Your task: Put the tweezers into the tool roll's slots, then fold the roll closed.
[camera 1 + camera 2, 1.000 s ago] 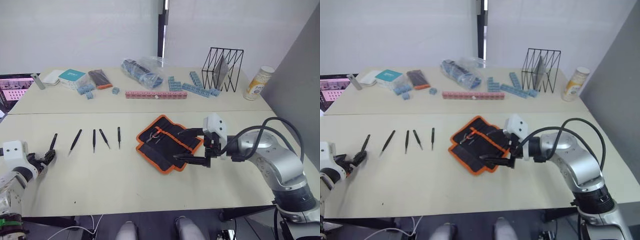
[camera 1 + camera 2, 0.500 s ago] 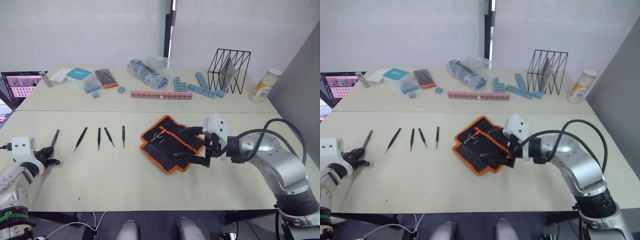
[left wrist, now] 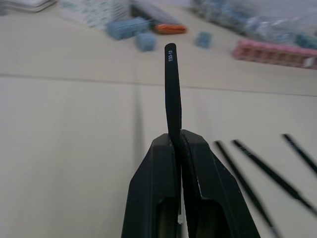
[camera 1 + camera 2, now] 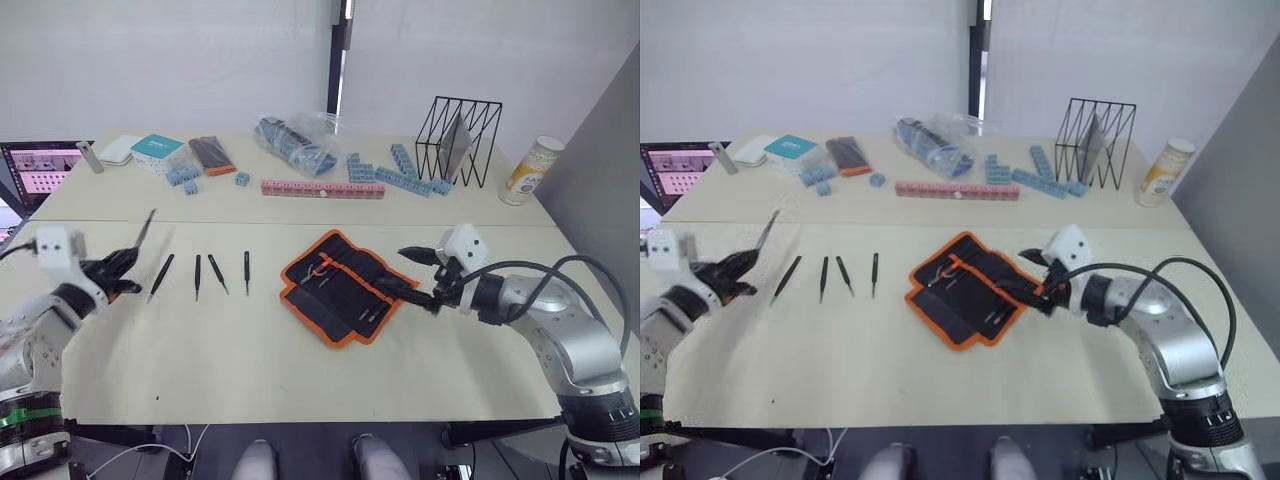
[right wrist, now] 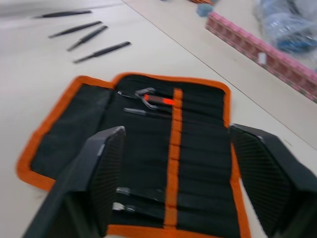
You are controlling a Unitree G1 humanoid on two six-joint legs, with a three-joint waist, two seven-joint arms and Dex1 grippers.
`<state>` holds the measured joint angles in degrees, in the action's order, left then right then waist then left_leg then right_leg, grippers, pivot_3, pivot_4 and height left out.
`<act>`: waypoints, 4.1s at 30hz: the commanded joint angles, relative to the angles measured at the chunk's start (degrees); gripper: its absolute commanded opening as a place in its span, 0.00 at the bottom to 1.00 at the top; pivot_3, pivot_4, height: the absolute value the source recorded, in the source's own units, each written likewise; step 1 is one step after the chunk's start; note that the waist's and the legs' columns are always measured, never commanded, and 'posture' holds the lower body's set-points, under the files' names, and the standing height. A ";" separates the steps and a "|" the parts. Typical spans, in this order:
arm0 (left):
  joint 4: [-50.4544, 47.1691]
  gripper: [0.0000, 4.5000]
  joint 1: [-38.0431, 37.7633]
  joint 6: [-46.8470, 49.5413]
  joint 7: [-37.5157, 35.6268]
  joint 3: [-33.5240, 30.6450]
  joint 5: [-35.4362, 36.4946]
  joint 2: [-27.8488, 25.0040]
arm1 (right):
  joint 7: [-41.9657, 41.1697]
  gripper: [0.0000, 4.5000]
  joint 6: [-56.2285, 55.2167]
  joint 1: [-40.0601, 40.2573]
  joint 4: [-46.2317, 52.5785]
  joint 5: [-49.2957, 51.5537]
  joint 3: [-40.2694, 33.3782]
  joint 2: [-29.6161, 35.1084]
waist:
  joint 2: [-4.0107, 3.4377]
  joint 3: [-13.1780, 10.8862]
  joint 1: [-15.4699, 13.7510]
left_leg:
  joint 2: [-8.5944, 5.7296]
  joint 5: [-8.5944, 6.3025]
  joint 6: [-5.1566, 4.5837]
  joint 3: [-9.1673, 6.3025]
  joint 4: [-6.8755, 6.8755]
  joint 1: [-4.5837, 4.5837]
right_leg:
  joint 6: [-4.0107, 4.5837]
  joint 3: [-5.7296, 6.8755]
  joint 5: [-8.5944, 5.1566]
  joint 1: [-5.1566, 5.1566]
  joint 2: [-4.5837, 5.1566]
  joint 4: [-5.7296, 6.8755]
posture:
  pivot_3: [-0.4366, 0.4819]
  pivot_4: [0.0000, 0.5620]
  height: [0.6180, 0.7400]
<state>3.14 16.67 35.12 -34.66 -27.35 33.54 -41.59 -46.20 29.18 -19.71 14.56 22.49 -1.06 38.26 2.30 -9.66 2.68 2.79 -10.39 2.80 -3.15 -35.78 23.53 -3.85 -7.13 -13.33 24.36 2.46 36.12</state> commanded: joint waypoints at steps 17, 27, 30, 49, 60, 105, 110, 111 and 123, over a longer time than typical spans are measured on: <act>-26.37 0.00 14.42 35.32 8.03 17.45 15.47 1.16 | -0.37 0.00 -17.34 -2.24 -19.67 -9.15 5.15 -10.09 | -0.01 -0.06 1.32 | -0.04 0.01 -0.01 -0.08 -0.12 -0.03 | -0.08 -0.04 0.04 -0.09 -0.05 0.05 | 0.48 0.27 0.97; -22.68 0.00 19.49 41.47 10.96 24.77 13.59 6.07 | 2.58 0.00 -15.45 -1.78 -25.68 -10.46 5.57 -13.91 | -0.02 -0.07 1.31 | -0.08 0.01 -0.01 -0.13 -0.10 -0.03 | -0.08 -0.06 0.05 -0.12 -0.05 0.06 | 0.48 0.27 0.97; -22.31 0.00 19.09 41.73 11.51 28.80 11.59 7.54 | 3.51 0.00 -14.73 -0.04 -25.98 -10.19 5.48 -15.15 | -0.02 -0.06 1.26 | -0.09 0.01 -0.01 -0.15 -0.11 -0.11 | -0.09 -0.06 0.05 -0.23 -0.05 0.05 | 0.48 0.27 0.97; -17.12 0.00 18.22 36.54 13.29 33.44 0.90 14.34 | 4.48 0.00 -12.60 3.73 -21.28 -9.53 5.09 -16.07 | -0.02 -0.06 1.30 | -0.09 0.01 -0.01 -0.14 -0.18 -0.24 | -0.11 -0.08 0.07 -0.32 -0.06 0.10 | 0.48 0.27 0.97; -8.51 0.00 23.58 31.89 13.09 38.72 -6.35 20.58 | 4.74 0.00 -12.25 4.92 -18.36 -10.02 6.54 -16.69 | -0.03 -0.06 1.34 | -0.11 0.02 0.00 -0.15 -0.20 -0.24 | -0.14 -0.09 0.08 -0.35 -0.05 0.09 | 0.48 0.27 0.97; 1.62 0.81 23.44 12.14 -2.14 34.04 -18.34 24.42 | 6.94 0.00 -13.98 4.55 -20.32 -10.82 6.03 -17.33 | -0.03 -0.06 1.34 | -0.23 0.04 -0.01 -0.34 -0.21 -0.66 | -0.25 -0.13 0.09 -1.05 -0.05 -0.14 | 0.48 0.27 0.97; -5.90 0.99 22.08 16.36 -3.63 28.71 -13.75 20.99 | 5.42 0.00 -14.73 2.46 -18.18 -7.60 3.52 -17.53 | -0.06 -0.08 1.35 | -0.23 0.04 -0.01 -0.34 -0.23 -0.65 | -0.26 -0.13 0.09 -1.03 -0.05 -0.14 | 0.48 0.27 0.97; -7.26 0.99 21.65 17.05 -4.35 27.56 -12.52 20.06 | 4.97 0.00 -14.58 2.02 -17.44 -6.80 2.99 -17.44 | -0.11 -0.11 1.47 | -0.23 0.04 -0.01 -0.34 -0.22 -0.64 | -0.25 -0.13 0.09 -1.02 -0.05 -0.14 | 0.48 0.27 0.97; -11.84 0.99 7.75 6.23 -6.91 16.18 -11.42 6.22 | 0.51 0.00 -15.92 -3.98 -26.58 -8.08 2.77 -14.18 | -0.18 -0.15 1.26 | -0.21 0.05 -0.01 -0.27 -0.12 0.00 | -0.20 -0.16 0.07 -0.24 -0.02 -0.06 | 0.48 0.27 0.97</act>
<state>-7.49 25.08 45.09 -42.68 -8.47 23.50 -34.20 -44.92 14.91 -23.63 -10.91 15.17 1.48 23.58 2.12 -9.81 3.94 2.58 -10.34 2.79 -3.41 -35.89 23.53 -4.04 -7.28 -13.26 24.13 2.44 36.05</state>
